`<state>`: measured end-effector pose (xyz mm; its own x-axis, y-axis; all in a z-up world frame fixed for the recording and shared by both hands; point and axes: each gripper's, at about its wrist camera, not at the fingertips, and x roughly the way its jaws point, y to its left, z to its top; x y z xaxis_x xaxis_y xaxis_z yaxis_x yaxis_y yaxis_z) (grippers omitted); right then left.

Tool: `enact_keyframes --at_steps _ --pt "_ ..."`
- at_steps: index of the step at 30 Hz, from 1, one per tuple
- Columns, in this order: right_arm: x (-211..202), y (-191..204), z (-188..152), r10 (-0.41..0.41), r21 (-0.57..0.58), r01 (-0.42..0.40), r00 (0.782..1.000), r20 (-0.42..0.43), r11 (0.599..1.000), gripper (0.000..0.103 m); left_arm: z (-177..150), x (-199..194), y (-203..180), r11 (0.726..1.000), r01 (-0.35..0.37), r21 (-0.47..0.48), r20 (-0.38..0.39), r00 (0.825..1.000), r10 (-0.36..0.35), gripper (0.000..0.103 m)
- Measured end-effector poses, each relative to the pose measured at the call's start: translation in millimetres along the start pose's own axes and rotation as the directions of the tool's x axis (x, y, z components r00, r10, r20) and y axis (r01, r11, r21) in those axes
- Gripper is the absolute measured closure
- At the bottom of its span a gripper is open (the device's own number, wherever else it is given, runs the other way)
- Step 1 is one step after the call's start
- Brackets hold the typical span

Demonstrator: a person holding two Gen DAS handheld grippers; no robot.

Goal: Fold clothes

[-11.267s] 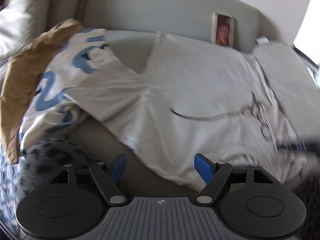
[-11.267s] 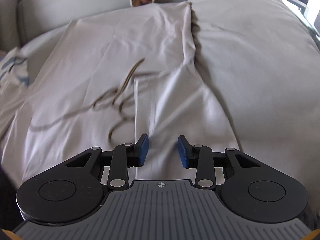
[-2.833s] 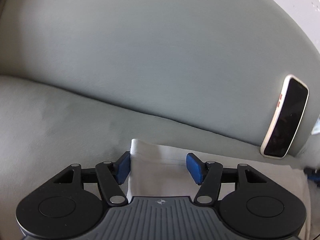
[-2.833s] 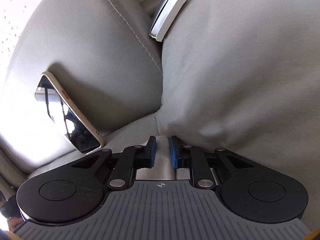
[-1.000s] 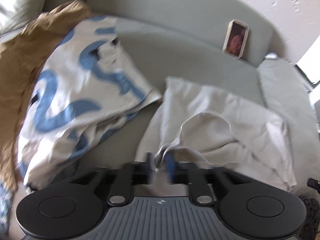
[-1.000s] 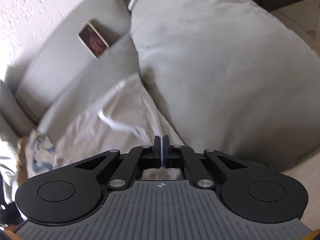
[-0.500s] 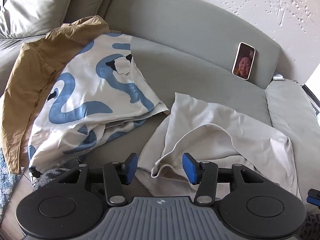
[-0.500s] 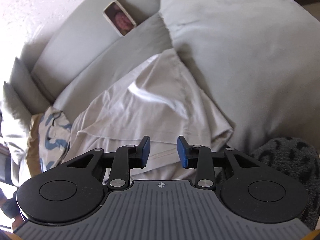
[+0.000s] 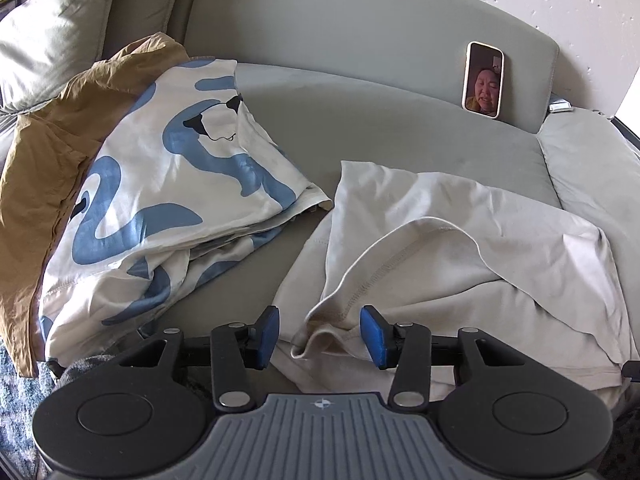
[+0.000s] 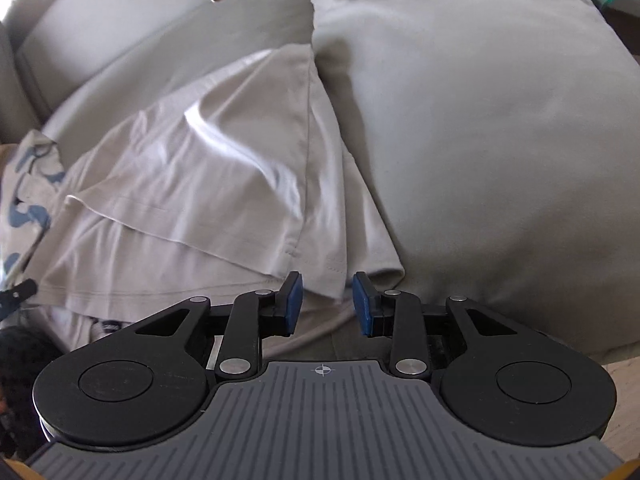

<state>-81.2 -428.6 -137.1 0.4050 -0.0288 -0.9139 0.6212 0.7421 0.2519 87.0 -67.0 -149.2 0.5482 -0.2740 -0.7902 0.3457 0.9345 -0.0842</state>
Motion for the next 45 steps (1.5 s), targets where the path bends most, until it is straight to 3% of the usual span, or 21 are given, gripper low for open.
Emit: enact_keyframes --at_steps 2,4,6,7,14,16,19,20,21,22,23,25,27,29,31,33,35,38,41,45 --pt "5.9 -2.6 0.6 0.008 0.020 -0.007 1.000 -0.022 1.000 0.066 -1.0 -1.4 -0.5 1.000 -0.006 0.010 0.009 1.000 0.006 0.061" --pt "10.3 -6.3 -0.9 0.018 0.048 -0.016 0.999 -0.041 0.999 0.068 -2.0 -2.8 -1.0 1.000 -0.012 0.019 0.018 1.000 0.012 0.073" --pt "8.9 -8.8 -2.7 0.046 0.071 -0.043 0.999 -0.029 0.997 0.098 -3.0 -4.2 -1.6 0.999 -0.019 0.029 0.027 0.999 0.018 0.096" --pt "5.7 -9.5 -3.8 0.059 0.076 -0.057 0.998 -0.016 0.995 0.102 -3.5 -4.8 -1.8 0.999 -0.022 0.034 0.031 0.999 0.021 0.098" --pt "-37.2 -14.1 -6.5 0.031 0.034 -0.035 0.994 0.108 0.999 0.103 -5.9 -21.3 -8.8 0.985 -0.079 0.152 0.086 0.994 0.067 0.099" --pt "-42.4 -20.2 -6.6 -0.002 0.029 -0.002 0.993 0.117 1.000 0.103 -9.9 -15.0 -13.5 0.972 -0.115 0.207 0.033 0.993 0.110 0.094" --pt "-32.2 -30.4 -9.2 -0.040 0.034 0.038 0.999 0.037 0.999 0.100 -16.4 -12.0 -15.6 0.957 -0.155 0.246 -0.016 0.986 0.164 0.066" --pt "-28.4 -32.3 -10.6 -0.062 0.040 0.061 0.998 0.013 0.997 0.091 -18.3 -14.8 -14.0 0.957 -0.164 0.240 -0.015 0.985 0.173 0.053" --pt "-28.4 -32.7 -12.3 -0.081 0.037 0.080 0.997 0.007 0.996 0.092 -18.0 -19.5 -10.1 0.965 -0.152 0.212 -0.008 0.987 0.158 0.052" --pt "-33.1 -32.1 -14.0 -0.090 0.037 0.089 0.996 0.020 0.995 0.085 -14.9 -26.6 -3.5 0.981 -0.112 0.156 0.007 0.994 0.112 0.051" --pt "-39.8 -31.2 -15.8 -0.093 0.045 0.091 0.995 0.037 0.995 0.070 -11.8 -33.8 3.1 0.992 -0.070 0.102 0.025 0.997 0.068 0.051" --pt "-55.9 -29.0 -18.6 -0.040 0.057 0.035 0.995 0.095 0.998 0.066 -5.5 -48.0 16.4 1.000 0.019 -0.006 0.067 0.998 -0.019 0.052" --pt "-69.2 -25.3 -19.3 0.092 0.078 -0.104 0.985 0.147 0.992 0.066 2.7 -55.7 22.7 0.989 0.103 -0.108 0.108 0.990 -0.091 0.057" --pt "-73.2 -18.0 -18.2 0.250 0.121 -0.272 0.953 0.171 0.955 0.067 9.7 -57.9 17.0 0.977 0.149 -0.152 0.132 0.983 -0.130 0.059" --pt "-64.5 -0.7 -17.4 0.356 0.136 -0.378 0.921 0.160 0.916 0.067 8.1 -58.4 0.4 0.983 0.154 -0.101 0.132 0.981 -0.140 0.060" --pt "-52.6 28.3 -17.3 0.369 0.067 -0.380 0.920 0.129 0.923 0.067 3.6 -57.0 -17.2 0.989 0.146 -0.031 0.118 0.983 -0.141 0.059" --pt "-42.4 60.3 -16.5 0.331 -0.055 -0.327 0.938 0.103 0.943 0.067 -5.7 -50.7 -29.5 0.992 0.125 0.029 0.081 0.989 -0.127 0.059" --pt "-22.2 99.1 -19.0 0.303 -0.224 -0.278 0.949 0.086 0.934 0.067 -20.2 -37.2 -33.2 0.992 0.112 0.055 0.018 0.993 -0.113 0.059" --pt "-5.4 132.4 -22.6 0.257 -0.386 -0.191 0.958 0.127 0.903 0.065 -28.2 -25.8 -27.9 0.992 0.118 0.040 -0.023 0.993 -0.117 0.059" --pt "10.2 159.7 -32.1 0.205 -0.546 -0.079 0.963 0.174 0.834 0.062 -29.6 -21.6 -18.7 0.992 0.127 0.020 -0.022 0.992 -0.126 0.059"
